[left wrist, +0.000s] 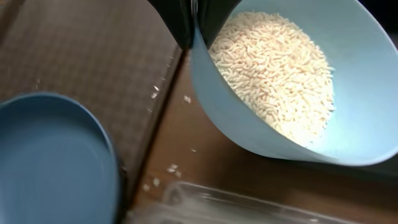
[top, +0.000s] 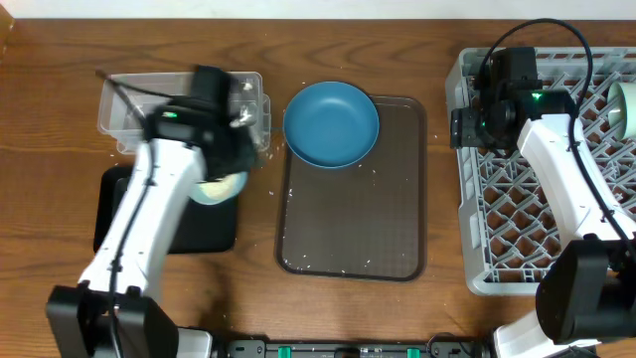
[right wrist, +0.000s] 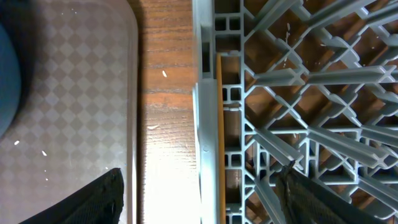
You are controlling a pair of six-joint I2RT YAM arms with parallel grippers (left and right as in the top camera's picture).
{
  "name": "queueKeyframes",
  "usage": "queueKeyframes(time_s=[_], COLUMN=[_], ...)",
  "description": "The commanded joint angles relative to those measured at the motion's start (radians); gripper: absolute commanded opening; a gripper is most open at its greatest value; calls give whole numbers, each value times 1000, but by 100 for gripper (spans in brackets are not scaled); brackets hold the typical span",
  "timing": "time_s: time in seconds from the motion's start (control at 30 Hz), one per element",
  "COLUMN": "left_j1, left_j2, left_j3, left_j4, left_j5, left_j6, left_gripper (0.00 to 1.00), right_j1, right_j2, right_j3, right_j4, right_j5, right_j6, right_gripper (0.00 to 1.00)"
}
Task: Sort waste into correct bins and load items into the dishwasher rack
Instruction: 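Carry the bowl over the black tray and tip the rice onto it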
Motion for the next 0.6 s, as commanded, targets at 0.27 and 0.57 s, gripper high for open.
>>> queueKeyframes(time_s=[0.27, 0.57], left_j1=[443, 734], left_j2=[-10, 0], left_j3=[-155, -340], left_j4=[97, 203], left_j5=[746, 1182], left_j6=[364, 426], left_gripper=[6, 6], right_j1=[-23, -26], right_j2=[-25, -25], right_j3=[18, 18], right_j4=[-10, -10], right_j5=[19, 19], right_j6=[8, 8], right_gripper=[78, 78])
